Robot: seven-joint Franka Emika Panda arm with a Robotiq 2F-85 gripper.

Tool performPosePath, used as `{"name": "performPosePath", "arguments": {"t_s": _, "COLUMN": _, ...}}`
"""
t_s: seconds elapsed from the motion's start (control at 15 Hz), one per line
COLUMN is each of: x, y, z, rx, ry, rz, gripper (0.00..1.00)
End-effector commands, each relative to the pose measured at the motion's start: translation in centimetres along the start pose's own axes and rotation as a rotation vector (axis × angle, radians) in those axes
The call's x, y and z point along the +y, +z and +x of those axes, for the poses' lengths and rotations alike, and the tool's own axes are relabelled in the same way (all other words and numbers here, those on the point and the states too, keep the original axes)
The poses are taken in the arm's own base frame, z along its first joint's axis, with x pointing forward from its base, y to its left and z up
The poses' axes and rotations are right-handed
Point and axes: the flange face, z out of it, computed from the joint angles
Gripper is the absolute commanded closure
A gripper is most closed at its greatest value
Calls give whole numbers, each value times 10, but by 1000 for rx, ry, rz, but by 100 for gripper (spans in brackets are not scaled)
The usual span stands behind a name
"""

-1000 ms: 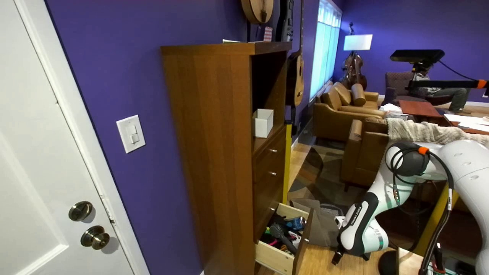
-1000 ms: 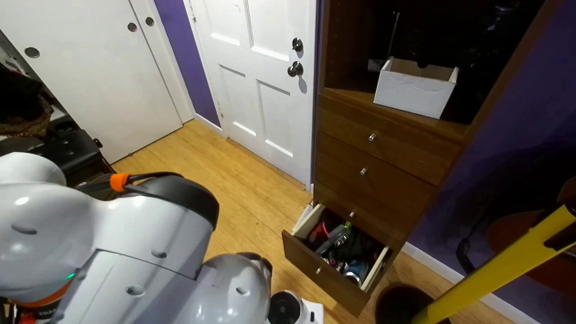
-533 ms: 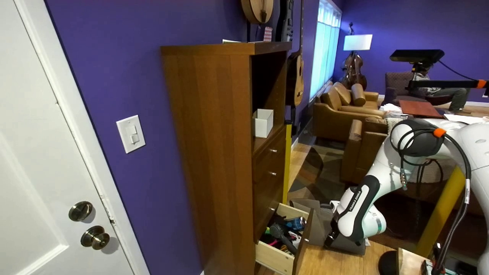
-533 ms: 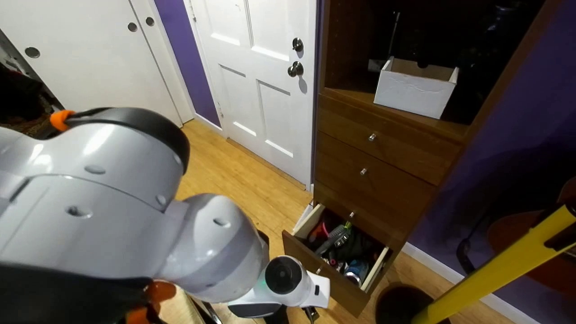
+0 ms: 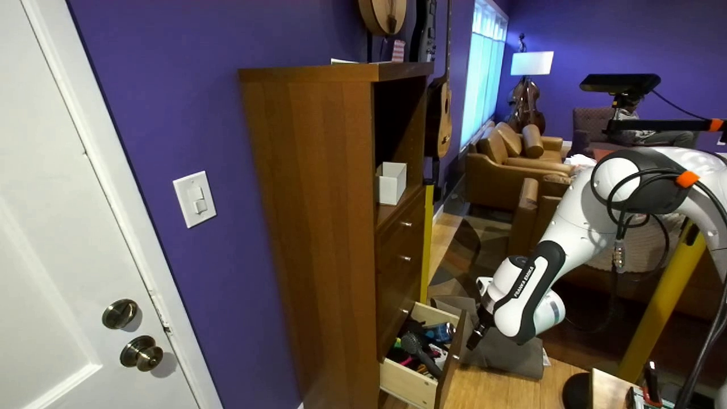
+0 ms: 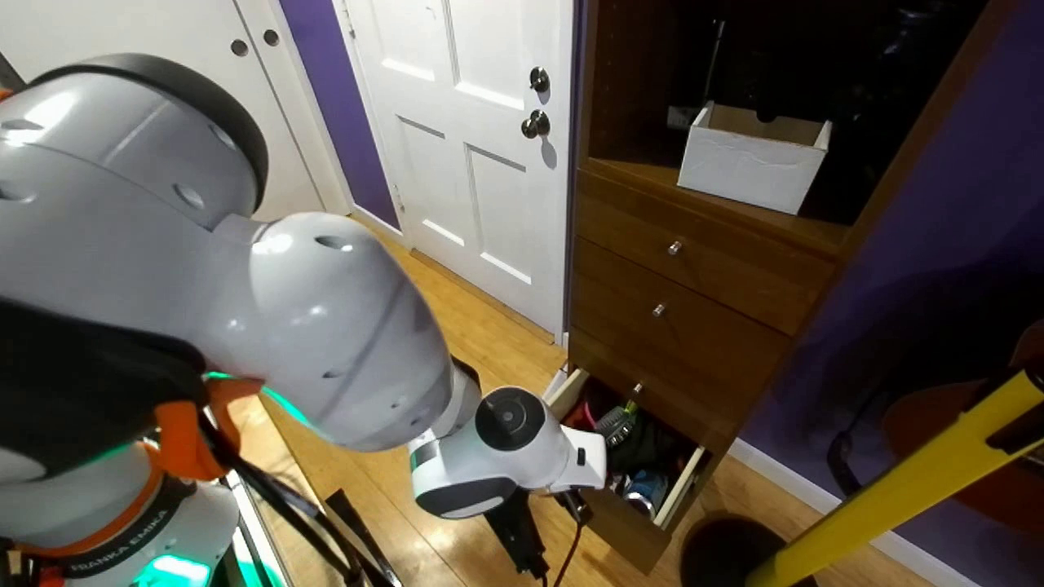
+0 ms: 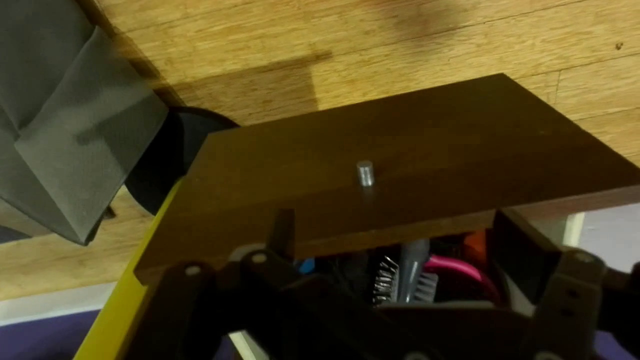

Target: Open the third to bottom drawer of the cabinet

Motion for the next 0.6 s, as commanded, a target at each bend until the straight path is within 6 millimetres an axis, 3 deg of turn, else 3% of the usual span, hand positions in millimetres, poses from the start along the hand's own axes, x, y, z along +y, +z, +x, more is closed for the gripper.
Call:
{"name": "performPosePath", "arguments": {"t_s": 0.0, "x": -15, "y": -12, "z": 24, "rx": -6, "ry": -84, "rz": -17, "gripper": 0}}
{"name": "performPosePath", "arguments": {"t_s": 0.07, "x": -19, "y": -11, "z": 32, "rx": -3, "ry": -103, "rz": -24, "gripper": 25}}
{"name": "performPosePath", "arguments": {"t_s": 0.2, "x": -24, "y": -8, "z": 48, "rx": 1, "ry": -140, "rz": -40, "gripper": 32}}
{"name": "performPosePath", "arguments": {"t_s": 0.53, "x": -28, "y": 6, "z": 77, "rx": 11, "ry": -204, "rz": -57, "gripper": 72}}
